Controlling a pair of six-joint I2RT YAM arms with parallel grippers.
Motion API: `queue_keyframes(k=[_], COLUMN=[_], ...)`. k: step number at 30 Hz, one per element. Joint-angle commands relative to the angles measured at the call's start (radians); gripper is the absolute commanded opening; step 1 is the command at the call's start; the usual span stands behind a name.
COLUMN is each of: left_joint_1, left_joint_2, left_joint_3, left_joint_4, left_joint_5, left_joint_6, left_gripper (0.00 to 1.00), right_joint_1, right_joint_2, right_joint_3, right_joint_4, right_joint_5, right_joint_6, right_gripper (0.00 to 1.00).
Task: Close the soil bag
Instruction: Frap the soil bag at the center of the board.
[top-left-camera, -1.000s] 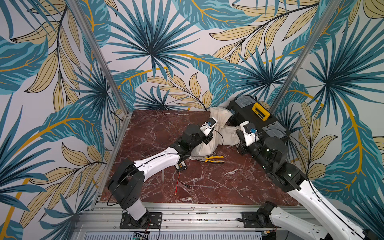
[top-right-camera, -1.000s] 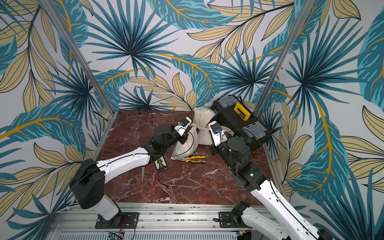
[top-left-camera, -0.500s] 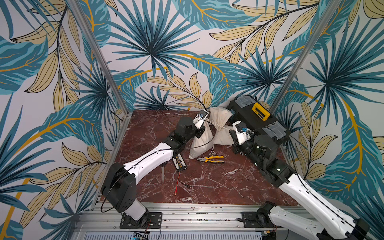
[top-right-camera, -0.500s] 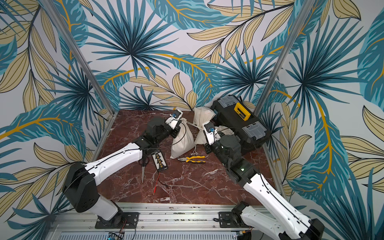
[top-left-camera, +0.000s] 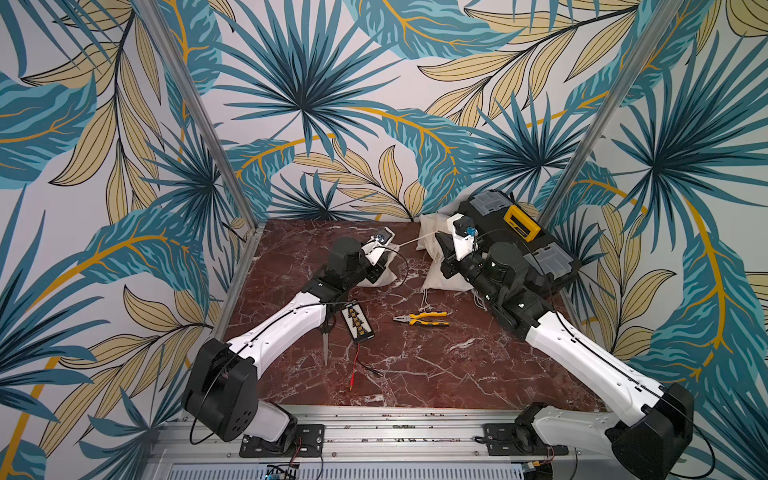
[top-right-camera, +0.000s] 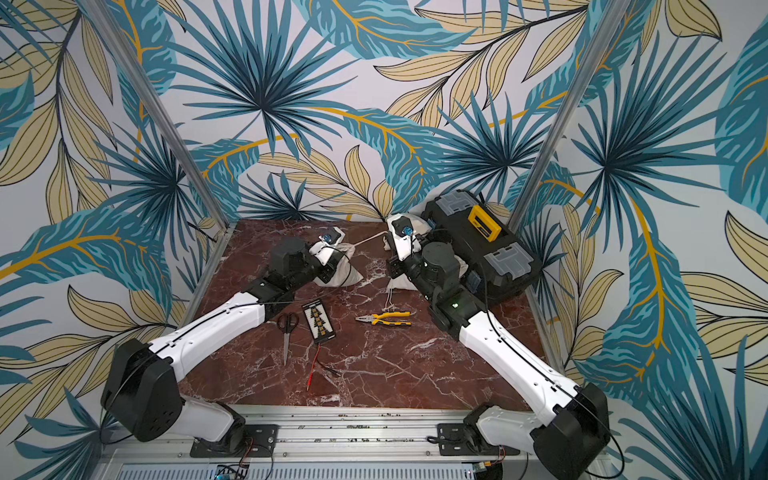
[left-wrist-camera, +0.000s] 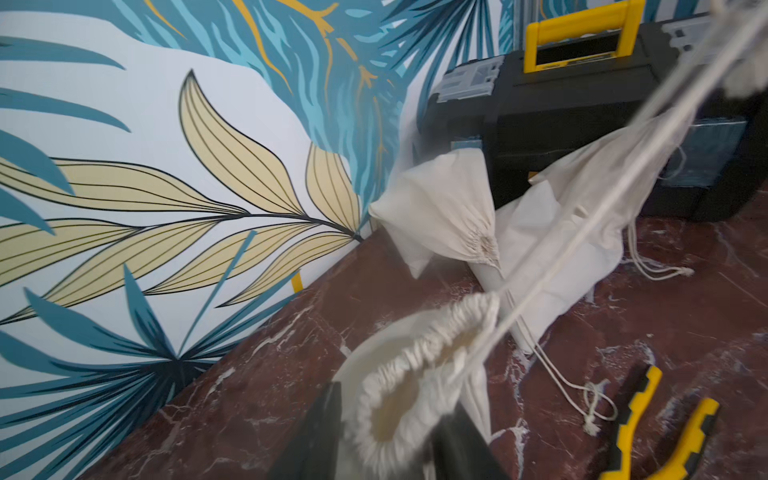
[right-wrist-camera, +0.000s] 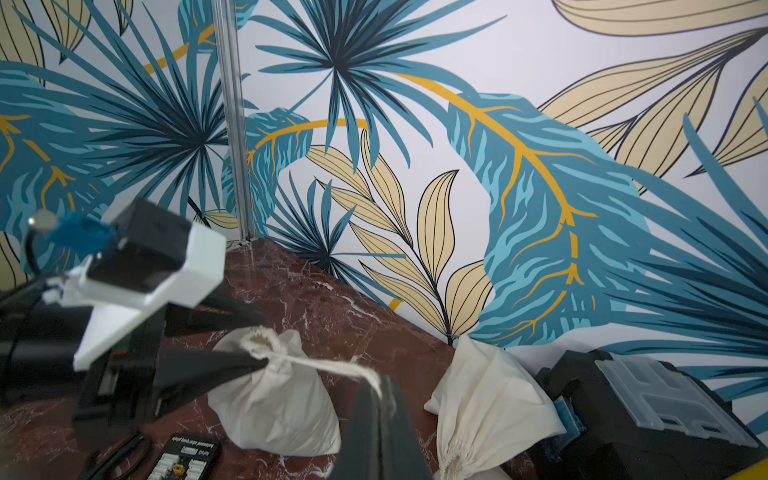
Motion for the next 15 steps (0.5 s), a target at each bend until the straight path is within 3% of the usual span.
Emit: queue_keyframes(k=[1, 6, 15], left_joint_1=[-0.023, -0.050, -0.100], left_joint_2=[-0.048, -0.074, 0.009], left_joint_3=[-0.026, -0.012, 0.092], left_joint_4=[0.129, 0.134, 0.121], left_joint_5=[0.136, 0.252, 0.445], left_joint_6=[-0.017, 0.002, -0.042], left_gripper=[0.56, 0.69, 0.70], right_joint_1=[-0.012, -0.012, -0.012], right_joint_2=[-0.020, -0.045, -0.077], right_joint_3=[0.051, 0.039, 0.026], right_joint_4=[-0.042, -0.108, -0.158], right_joint_5=[-0.030, -0.086, -0.082], right_joint_6=[0.005, 0.013, 0.018], right_gripper=[0.00, 0.00, 0.00])
